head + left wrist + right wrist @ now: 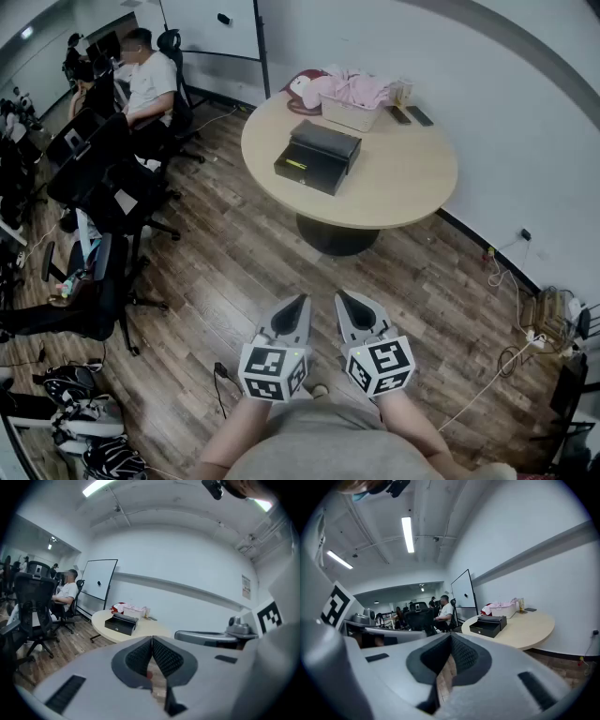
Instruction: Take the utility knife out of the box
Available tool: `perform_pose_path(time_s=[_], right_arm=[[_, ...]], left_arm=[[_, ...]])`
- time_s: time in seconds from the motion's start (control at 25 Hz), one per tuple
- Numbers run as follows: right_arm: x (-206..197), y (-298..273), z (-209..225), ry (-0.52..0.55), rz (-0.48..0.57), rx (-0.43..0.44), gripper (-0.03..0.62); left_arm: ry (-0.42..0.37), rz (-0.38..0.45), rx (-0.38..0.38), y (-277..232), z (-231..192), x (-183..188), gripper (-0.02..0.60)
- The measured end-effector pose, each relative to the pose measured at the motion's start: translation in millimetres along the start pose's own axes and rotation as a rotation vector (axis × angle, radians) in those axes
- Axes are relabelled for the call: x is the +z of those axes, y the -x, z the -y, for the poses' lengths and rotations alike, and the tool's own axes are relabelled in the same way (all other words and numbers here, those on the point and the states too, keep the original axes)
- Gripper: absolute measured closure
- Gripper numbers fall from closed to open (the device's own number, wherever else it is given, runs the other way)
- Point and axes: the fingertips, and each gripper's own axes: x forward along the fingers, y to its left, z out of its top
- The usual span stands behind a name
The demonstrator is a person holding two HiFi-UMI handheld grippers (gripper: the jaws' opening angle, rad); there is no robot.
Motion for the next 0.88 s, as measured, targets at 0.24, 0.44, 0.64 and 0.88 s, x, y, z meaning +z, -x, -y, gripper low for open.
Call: perform_pose_path(time_s=[0.24, 0.44, 0.64, 0.88], right_arm=[[4.6, 19.0, -8.0, 0.029, 0.000, 0.011, 0.594], [7.6, 30.1, -10.1, 0.046, 0.001, 0.023, 0.594], [7.3, 35.5, -5.9, 0.064, -0.002, 0.010, 0.594], [2.8, 28.9, 0.8, 0.042, -0.007, 0.015, 0.593]], left_arm=[[0.010, 0.023, 0.016, 14.4, 11.8, 0.4, 0.578], [0.014, 0.026, 0.015, 18.0, 22.9, -0.5, 0.578], [0.024, 0.036, 0.024, 21.3, 26.3, -1.4, 0.578], [0.038, 0.029, 0.042, 16.7, 21.8, -5.9, 0.578]])
